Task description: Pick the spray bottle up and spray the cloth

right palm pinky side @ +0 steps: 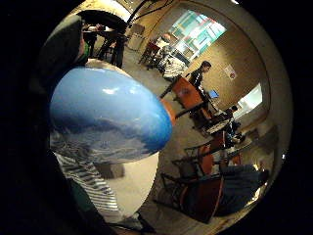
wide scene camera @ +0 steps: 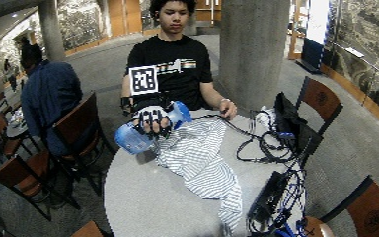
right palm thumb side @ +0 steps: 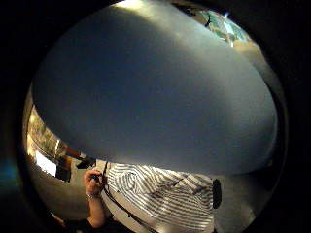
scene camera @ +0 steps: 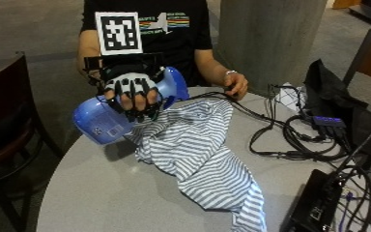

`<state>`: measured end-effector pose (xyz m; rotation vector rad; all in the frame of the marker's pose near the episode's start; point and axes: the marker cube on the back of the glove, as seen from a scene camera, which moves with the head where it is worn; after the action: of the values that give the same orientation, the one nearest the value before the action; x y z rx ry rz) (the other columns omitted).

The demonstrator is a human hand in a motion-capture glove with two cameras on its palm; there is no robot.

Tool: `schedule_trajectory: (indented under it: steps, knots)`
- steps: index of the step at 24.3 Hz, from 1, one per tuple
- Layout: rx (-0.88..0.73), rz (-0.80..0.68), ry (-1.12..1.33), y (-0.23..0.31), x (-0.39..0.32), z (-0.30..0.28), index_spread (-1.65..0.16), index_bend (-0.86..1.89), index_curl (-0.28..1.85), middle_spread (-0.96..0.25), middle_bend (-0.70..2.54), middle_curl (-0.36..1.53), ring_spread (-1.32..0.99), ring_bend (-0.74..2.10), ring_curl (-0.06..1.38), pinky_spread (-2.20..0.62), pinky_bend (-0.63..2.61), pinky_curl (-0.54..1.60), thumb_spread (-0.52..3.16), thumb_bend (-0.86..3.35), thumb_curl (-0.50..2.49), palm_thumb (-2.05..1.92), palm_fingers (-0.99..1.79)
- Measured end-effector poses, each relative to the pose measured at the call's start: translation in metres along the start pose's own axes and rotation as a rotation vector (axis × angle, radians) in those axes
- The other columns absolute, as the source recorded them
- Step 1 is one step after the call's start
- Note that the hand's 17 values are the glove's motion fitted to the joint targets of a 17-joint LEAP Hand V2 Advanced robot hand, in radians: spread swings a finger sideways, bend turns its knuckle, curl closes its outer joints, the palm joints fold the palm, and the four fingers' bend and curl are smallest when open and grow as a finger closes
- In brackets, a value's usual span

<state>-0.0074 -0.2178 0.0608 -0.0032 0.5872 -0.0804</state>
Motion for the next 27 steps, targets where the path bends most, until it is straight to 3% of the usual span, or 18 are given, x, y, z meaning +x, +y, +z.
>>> schedule_trajectory:
  steps: [15, 27]
  knots:
    - [0.029, 0.057, -0.07, 0.005, -0.008, -0.005, -0.16, 0.35, 0.63, -0.1, 0.55, 0.53, -0.18, 0.58, 0.5, -0.13, 0.19, 0.49, 0.32, -0.03, 0.75, 1.02, 1.26]
    - [0.143, 0.15, -0.72, 0.01, -0.063, -0.037, -0.16, 0.35, 0.63, -0.1, 0.55, 0.53, -0.18, 0.57, 0.49, -0.14, 0.21, 0.5, 0.31, -0.03, 0.76, 1.01, 1.27]
